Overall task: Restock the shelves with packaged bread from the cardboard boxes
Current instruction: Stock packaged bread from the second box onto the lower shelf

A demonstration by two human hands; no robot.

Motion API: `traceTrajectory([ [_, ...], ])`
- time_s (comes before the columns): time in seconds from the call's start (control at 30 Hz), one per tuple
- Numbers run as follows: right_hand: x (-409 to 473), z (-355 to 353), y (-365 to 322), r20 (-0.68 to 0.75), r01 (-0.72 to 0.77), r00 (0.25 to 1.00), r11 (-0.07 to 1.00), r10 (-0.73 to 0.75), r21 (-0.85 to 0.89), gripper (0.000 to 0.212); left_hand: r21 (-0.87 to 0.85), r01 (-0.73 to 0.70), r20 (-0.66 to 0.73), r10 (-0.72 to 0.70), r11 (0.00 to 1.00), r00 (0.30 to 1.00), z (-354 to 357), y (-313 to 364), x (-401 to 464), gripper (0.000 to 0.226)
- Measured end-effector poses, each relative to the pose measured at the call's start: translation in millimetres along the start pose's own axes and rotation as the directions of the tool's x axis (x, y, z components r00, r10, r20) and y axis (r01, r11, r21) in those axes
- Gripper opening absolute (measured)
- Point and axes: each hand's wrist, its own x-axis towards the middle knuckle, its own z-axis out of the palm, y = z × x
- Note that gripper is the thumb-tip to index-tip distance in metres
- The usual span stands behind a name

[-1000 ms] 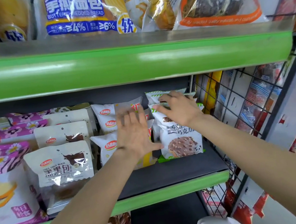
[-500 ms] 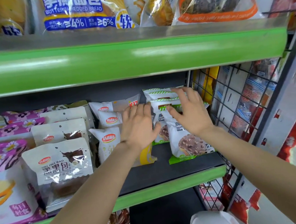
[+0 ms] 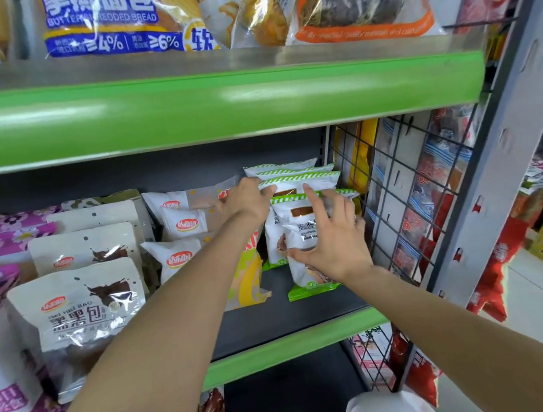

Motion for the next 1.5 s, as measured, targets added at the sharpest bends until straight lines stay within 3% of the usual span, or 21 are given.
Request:
traceTrajectory([
  [0.2,-4,22,-2,-0.286,0.092,0.954,0.996,-0.088,0.001,0.100,-0.082,-0.008,0.137,0.019,0.997,0.990,0,5,12,0.049],
  [0.3,-3,29,-1,-0.290,0.080,0.953,0.997,-0.083,-0.022,0.098,-0.086,-0.021,0.101,0.030,0.996,0.994,1,9,12,0.044],
  [0.37,-2,30,0,-0.265,0.081,0.959,0.994,-0.097,-0.070,0.097,0.054,-0.104,-0.095,0.108,0.993,0.990,0,11,4,0.033],
  [0.43,-1,30,2,-0.233,0.085,0.966,0.991,-0.108,-0.108,0.097,0.257,-0.242,-0.265,0.309,0.936,0.913,-2,12,-7,0.036],
  [0.5,1,29,3,-0.209,0.069,0.973,0.988,-0.097,-0.137,0.098,0.370,-0.373,-0.144,0.450,0.851,0.882,-3,11,-11,0.043],
  [0.57,2,28,4,-0.195,0.063,0.976,0.985,-0.094,-0.158,0.101,0.417,-0.393,0.047,0.412,0.820,0.910,-5,8,-11,0.046],
  [0.63,2,25,7,-0.179,0.066,0.979,0.984,-0.095,-0.163,0.106,0.448,-0.363,0.101,0.357,0.817,0.929,-6,9,-9,0.047],
  [0.97,4,12,8,-0.102,0.053,0.992,0.988,-0.068,-0.144,0.113,0.409,-0.258,0.123,0.228,0.875,0.966,-15,21,-16,0.050],
  [1.17,19,-14,-4,-0.098,0.174,0.979,0.983,-0.180,-0.066,0.073,0.358,-0.282,0.024,0.293,0.890,0.956,-34,15,-28,0.043],
  [1.33,33,-25,-23,-0.006,0.226,0.974,0.974,-0.226,-0.033,0.071,0.456,-0.141,-0.025,0.171,0.879,0.985,-54,0,-46,0.041],
  [1.4,37,-25,-28,0.072,0.228,0.972,0.973,-0.225,-0.042,0.079,0.480,-0.164,0.100,0.132,0.862,0.986,-59,-6,-56,0.051],
  [1.5,40,-25,-30,0.242,0.230,0.946,0.973,-0.217,-0.028,0.101,0.451,-0.239,0.402,0.043,0.860,0.914,-70,-20,-66,0.085],
])
